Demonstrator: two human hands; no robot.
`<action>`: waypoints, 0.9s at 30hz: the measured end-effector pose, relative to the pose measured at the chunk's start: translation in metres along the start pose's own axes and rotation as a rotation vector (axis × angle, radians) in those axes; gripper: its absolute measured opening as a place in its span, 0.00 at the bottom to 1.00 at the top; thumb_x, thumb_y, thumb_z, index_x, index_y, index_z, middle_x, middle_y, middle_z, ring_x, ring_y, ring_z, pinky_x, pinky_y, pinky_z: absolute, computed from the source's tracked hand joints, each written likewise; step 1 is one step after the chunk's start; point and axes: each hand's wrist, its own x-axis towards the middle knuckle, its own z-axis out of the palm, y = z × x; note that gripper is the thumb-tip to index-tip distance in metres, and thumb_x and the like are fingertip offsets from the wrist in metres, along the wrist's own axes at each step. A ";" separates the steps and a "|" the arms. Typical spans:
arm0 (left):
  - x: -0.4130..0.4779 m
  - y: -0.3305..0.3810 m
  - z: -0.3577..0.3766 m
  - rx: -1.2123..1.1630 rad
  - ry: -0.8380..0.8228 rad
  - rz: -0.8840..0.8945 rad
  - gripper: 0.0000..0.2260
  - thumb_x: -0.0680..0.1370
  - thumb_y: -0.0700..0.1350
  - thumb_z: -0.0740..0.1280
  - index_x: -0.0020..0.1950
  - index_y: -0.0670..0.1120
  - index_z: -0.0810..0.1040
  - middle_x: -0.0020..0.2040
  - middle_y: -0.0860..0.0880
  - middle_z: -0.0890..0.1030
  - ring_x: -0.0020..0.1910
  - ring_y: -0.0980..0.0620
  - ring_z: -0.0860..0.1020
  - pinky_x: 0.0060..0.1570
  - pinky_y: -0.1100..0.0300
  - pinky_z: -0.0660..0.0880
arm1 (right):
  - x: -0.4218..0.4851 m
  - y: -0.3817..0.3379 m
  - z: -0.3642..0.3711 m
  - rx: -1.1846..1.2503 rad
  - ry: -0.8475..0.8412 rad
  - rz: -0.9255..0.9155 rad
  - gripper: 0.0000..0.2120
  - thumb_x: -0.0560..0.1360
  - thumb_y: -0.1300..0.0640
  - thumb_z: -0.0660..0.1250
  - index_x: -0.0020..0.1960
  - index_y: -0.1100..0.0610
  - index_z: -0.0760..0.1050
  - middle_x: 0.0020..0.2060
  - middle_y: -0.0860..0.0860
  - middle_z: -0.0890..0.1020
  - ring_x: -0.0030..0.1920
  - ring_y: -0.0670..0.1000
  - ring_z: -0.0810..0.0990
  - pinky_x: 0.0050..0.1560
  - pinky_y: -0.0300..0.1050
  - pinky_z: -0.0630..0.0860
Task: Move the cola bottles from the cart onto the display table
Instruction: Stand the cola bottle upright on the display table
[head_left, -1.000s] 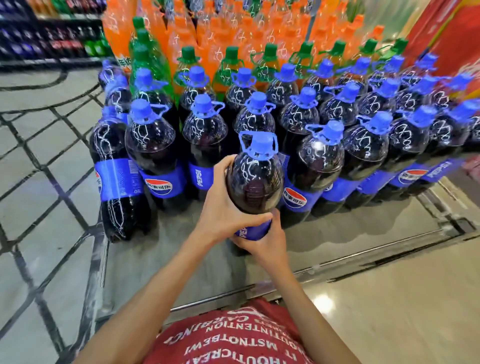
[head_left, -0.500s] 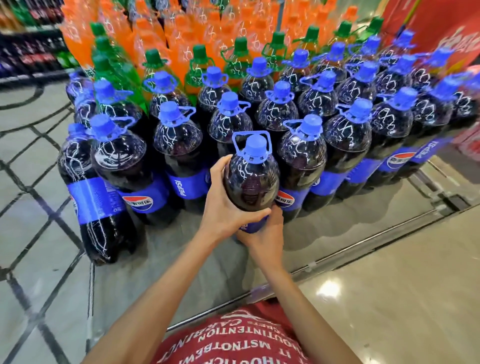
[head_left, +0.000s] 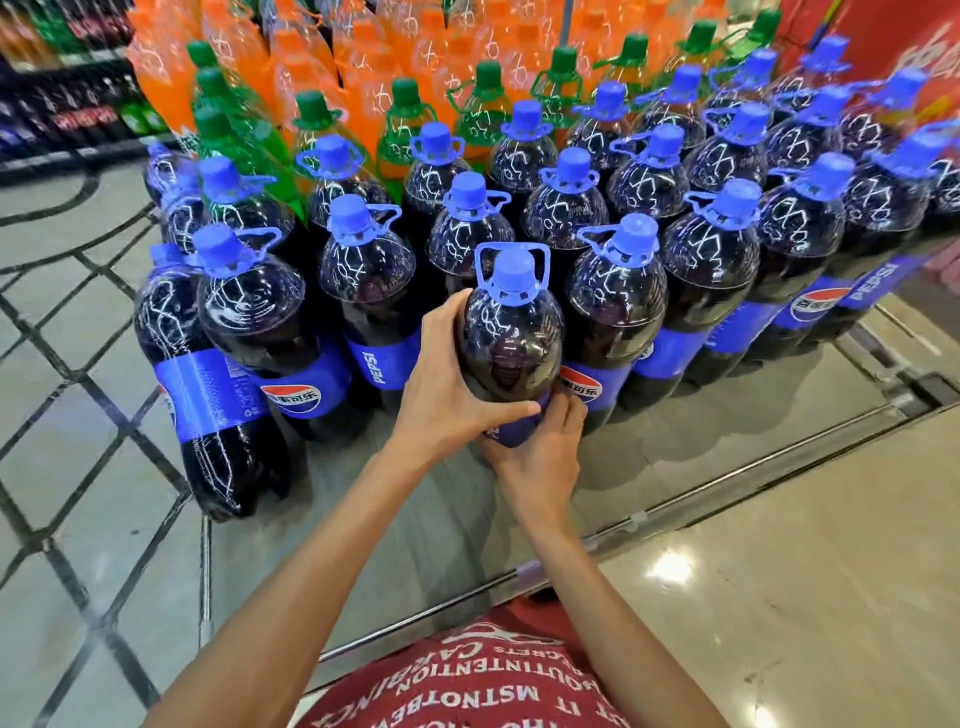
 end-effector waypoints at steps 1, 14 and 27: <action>0.001 0.000 -0.001 -0.003 -0.011 -0.007 0.56 0.57 0.53 0.86 0.77 0.55 0.57 0.72 0.57 0.64 0.73 0.62 0.65 0.70 0.67 0.64 | 0.000 -0.001 0.001 -0.006 0.008 0.001 0.40 0.61 0.50 0.83 0.66 0.62 0.68 0.66 0.56 0.69 0.66 0.61 0.71 0.47 0.57 0.77; 0.004 -0.007 -0.011 0.066 -0.072 0.039 0.58 0.58 0.45 0.87 0.79 0.43 0.57 0.70 0.50 0.63 0.73 0.52 0.66 0.75 0.50 0.65 | 0.002 0.004 0.010 0.013 0.054 -0.011 0.41 0.59 0.48 0.84 0.63 0.63 0.70 0.64 0.58 0.72 0.62 0.59 0.71 0.54 0.58 0.78; 0.003 -0.010 -0.012 0.028 -0.075 0.027 0.57 0.58 0.46 0.87 0.79 0.42 0.57 0.74 0.49 0.63 0.74 0.55 0.66 0.74 0.52 0.66 | -0.003 0.005 0.013 0.045 0.065 0.042 0.49 0.60 0.43 0.84 0.73 0.60 0.68 0.70 0.55 0.70 0.70 0.57 0.71 0.59 0.56 0.77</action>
